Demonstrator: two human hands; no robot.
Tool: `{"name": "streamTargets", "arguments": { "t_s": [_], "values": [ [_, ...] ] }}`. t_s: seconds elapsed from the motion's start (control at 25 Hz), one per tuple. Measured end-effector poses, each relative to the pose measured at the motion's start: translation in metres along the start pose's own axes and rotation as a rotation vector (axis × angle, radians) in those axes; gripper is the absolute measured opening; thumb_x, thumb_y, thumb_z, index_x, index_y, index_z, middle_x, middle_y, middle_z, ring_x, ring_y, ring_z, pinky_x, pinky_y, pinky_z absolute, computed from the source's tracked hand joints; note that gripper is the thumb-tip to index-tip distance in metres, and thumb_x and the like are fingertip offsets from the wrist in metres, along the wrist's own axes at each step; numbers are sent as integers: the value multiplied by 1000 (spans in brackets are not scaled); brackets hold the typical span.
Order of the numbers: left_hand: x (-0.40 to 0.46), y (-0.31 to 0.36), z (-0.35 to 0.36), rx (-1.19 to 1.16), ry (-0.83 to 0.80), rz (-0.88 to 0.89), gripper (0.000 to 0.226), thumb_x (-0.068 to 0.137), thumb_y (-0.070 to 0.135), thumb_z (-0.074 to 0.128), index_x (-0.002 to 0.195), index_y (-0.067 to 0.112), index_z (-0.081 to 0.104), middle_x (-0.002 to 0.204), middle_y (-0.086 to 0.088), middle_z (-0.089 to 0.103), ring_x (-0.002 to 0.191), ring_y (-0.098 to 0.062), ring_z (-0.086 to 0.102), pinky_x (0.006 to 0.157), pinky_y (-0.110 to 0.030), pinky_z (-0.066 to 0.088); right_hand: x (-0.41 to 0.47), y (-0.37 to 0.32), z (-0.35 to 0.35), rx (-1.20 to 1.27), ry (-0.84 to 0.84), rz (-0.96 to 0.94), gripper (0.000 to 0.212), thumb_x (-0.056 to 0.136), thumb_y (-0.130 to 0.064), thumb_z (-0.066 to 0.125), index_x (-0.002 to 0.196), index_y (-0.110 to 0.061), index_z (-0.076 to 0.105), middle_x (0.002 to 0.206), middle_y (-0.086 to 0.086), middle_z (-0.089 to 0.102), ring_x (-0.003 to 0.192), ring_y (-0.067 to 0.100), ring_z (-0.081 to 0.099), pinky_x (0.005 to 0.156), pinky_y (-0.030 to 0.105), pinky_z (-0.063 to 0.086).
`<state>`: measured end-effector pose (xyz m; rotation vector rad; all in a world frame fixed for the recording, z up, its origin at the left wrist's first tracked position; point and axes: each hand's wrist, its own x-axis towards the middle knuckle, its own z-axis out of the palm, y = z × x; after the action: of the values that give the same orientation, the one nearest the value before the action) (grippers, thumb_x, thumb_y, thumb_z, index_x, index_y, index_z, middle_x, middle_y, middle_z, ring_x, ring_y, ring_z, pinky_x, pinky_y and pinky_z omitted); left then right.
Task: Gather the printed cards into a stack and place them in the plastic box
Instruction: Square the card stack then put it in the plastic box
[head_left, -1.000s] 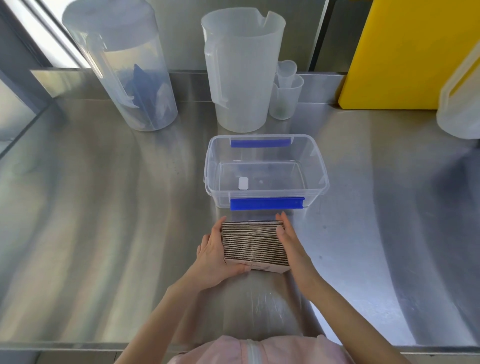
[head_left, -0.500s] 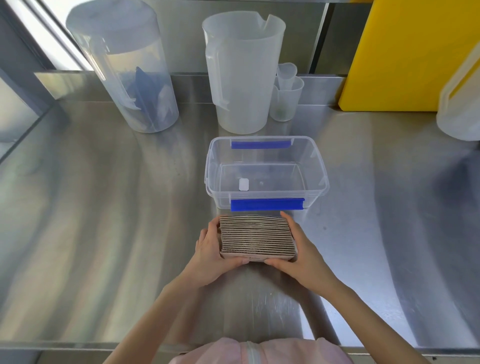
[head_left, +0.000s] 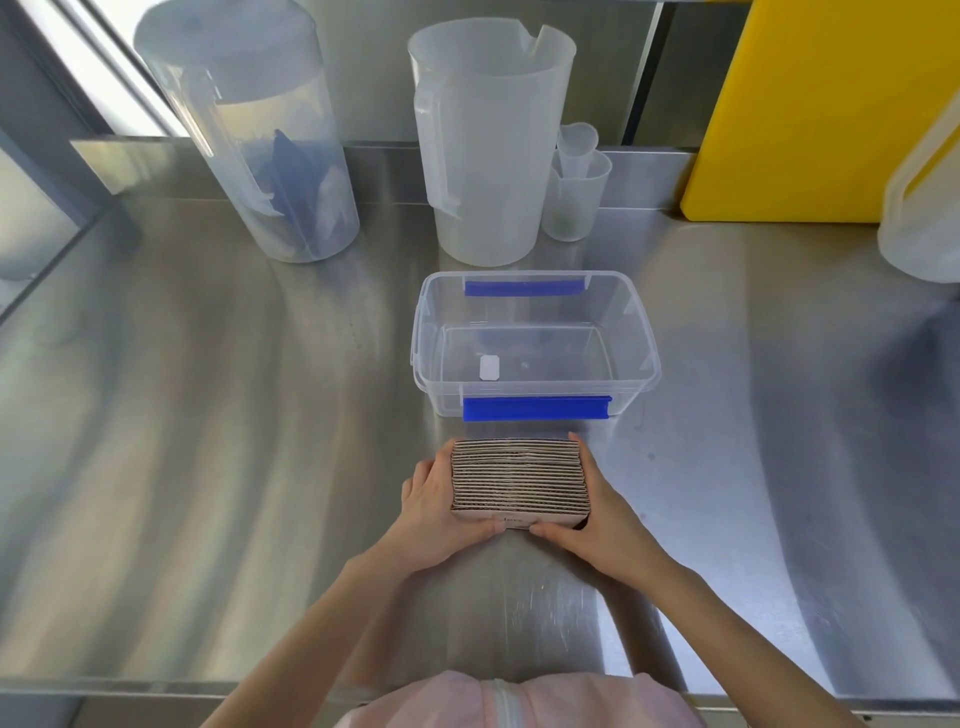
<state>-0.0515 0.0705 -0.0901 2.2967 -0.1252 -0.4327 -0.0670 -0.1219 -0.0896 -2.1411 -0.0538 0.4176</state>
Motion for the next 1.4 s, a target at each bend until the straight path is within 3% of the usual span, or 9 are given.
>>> {"name": "streamTargets", "arguments": {
  "t_s": [0.16, 0.36, 0.52, 0.64, 0.8, 0.88, 1.04, 1.24, 1.4],
  "values": [
    [3, -2, -1, 36, 18, 23, 92, 67, 39, 74, 137, 18, 18, 133, 5, 38, 126, -16, 30, 102, -26, 18, 3, 2, -1, -47, 26, -15, 81, 67, -36, 77, 124, -46, 20, 123, -24, 43, 114, -4, 46, 103, 24, 39],
    [3, -1, -3, 84, 5, 32, 94, 63, 43, 76, 135, 16, 21, 135, 2, 37, 125, -15, 30, 101, -23, 18, 5, 4, -4, -133, 10, -18, 88, 59, -45, 79, 129, -29, 27, 133, -10, 46, 122, 8, 45, 108, 39, 41],
    [0, 5, -13, 19, -17, 36, 99, 37, 66, 65, 120, 23, 34, 107, 22, 37, 108, -6, 32, 104, -29, 29, 2, -6, -12, -104, -28, 9, 82, 62, -33, 82, 115, -40, 20, 112, -25, 40, 104, -4, 44, 94, 13, 40],
    [-3, 11, -24, -144, -35, 44, 79, 35, 59, 72, 101, 43, 30, 104, 29, 35, 112, -7, 39, 100, -26, 34, -1, -15, -20, -31, -54, 6, 85, 62, -27, 82, 113, -40, 15, 103, -36, 35, 94, -12, 48, 76, -2, 36],
    [-5, 22, -38, -452, -105, 61, 68, 54, 16, 82, 98, 35, 34, 102, 15, 53, 89, 16, 58, 73, -8, 49, -3, -33, -27, 107, -64, -1, 74, 62, -29, 81, 109, -38, 25, 104, -35, 38, 97, -6, 48, 80, 8, 42],
    [-5, 27, -44, -546, -93, 74, 66, 52, 19, 80, 99, 32, 37, 100, 15, 57, 83, 15, 61, 70, -9, 51, -3, -42, -32, 154, -83, 1, 73, 59, -32, 79, 111, -39, 28, 105, -33, 40, 100, -4, 48, 84, 15, 46],
    [-6, 31, -56, -595, -66, 40, 73, 43, 35, 77, 104, 33, 38, 103, 13, 59, 88, 7, 61, 76, -15, 52, 3, -65, -58, 191, -110, -25, 85, 73, -11, 71, 135, -32, 17, 117, -25, 40, 112, 0, 45, 91, 15, 43],
    [0, 43, -73, -557, -100, 67, 69, 56, 15, 71, 114, 20, 34, 98, 10, 56, 73, 18, 60, 63, -6, 50, 21, -112, -78, -354, -248, -218, 92, 70, -42, 71, 141, -32, 13, 139, -13, 30, 123, 2, 31, 102, 23, 32],
    [8, 51, -86, -560, -71, 77, 70, 56, 15, 70, 115, 18, 34, 97, 11, 54, 73, 19, 59, 63, -6, 49, 44, -129, -73, -455, -337, -295, 75, 76, -46, 64, 137, -33, 22, 139, -7, 38, 109, 3, 39, 88, 19, 40]
  ]
}}
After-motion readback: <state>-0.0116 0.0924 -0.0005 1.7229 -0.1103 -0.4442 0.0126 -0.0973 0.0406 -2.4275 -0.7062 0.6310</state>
